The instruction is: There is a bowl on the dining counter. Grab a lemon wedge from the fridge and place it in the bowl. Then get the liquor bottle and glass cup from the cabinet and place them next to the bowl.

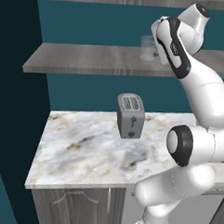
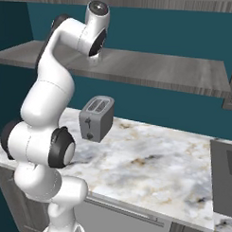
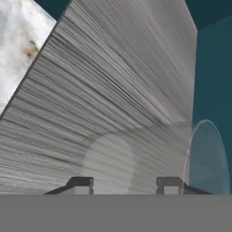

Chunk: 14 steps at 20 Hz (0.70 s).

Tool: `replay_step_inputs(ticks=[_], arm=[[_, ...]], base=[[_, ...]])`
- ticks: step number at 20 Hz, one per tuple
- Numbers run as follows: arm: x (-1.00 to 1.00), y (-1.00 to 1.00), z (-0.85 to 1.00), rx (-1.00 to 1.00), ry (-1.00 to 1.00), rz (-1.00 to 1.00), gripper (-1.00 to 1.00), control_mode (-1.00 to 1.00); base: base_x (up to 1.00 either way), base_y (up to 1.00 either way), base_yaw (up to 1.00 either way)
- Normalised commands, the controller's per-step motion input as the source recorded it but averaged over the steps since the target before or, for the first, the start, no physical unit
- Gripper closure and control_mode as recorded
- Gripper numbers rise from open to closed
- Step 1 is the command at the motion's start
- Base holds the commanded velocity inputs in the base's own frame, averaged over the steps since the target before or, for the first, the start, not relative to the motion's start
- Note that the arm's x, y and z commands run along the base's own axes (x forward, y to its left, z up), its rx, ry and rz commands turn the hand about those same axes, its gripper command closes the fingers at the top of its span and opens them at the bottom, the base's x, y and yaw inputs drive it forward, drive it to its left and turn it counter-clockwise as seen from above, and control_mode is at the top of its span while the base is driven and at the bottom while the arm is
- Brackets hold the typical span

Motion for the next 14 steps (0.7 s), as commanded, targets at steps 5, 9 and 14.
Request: replay_step_inputs(ticks=[5,9,14], arm=[[0.00,0.00,-0.07,0.00,0.00,0.00,1.00,-1.00],[-0.06,0.00,-0.06,0.00,0.00,0.00,1.00,-1.00],[-0.02,0.08,-0.15,0.00,0.09,0.00,1.00,-1.00]], base=[[0.00,0.00,0.00],[0.00,0.00,0.00],[0.00,0.00,0.00]])
